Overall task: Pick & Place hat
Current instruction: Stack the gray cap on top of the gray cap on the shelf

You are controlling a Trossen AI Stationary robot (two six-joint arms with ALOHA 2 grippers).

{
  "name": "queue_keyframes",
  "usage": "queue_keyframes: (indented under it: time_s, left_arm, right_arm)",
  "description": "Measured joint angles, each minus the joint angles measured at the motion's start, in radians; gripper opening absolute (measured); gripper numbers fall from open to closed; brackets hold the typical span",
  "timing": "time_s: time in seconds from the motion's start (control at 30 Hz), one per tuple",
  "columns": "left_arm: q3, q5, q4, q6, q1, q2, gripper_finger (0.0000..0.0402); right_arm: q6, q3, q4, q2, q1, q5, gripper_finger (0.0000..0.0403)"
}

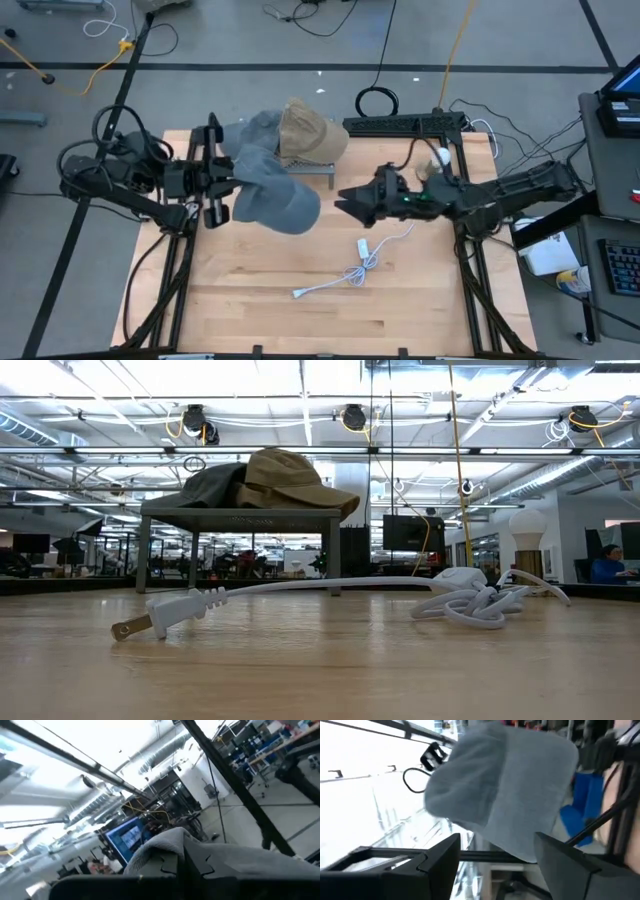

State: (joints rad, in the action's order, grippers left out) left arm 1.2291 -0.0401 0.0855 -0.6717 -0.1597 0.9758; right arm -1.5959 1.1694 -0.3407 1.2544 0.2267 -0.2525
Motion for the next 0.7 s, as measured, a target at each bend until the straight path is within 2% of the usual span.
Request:
queue_keyframes:
  time_s: [0.13, 0.27, 0.43, 0.7]
  left_arm:
    - [0.055, -0.018, 0.002, -0.044, 0.024, 0.046, 0.0001]
    - [0.126, -0.064, -0.017, -0.064, 0.051, 0.1, 0.0001]
    - [0.225, -0.144, -0.06, -0.058, 0.079, 0.171, 0.0001]
    - [0.264, -0.146, -0.105, -0.043, 0.081, 0.232, 0.0001]
  right_arm:
    - [-0.085, 0.0, -0.106, 0.07, -0.021, 0.06, 0.0242]
    - [-0.092, 0.0, -0.141, 0.102, -0.031, 0.124, 0.0242]
    - [-0.02, -0.001, -0.162, 0.098, -0.032, 0.119, 0.0242]
    - [0.064, -0.001, -0.223, 0.09, -0.058, 0.096, 0.0229]
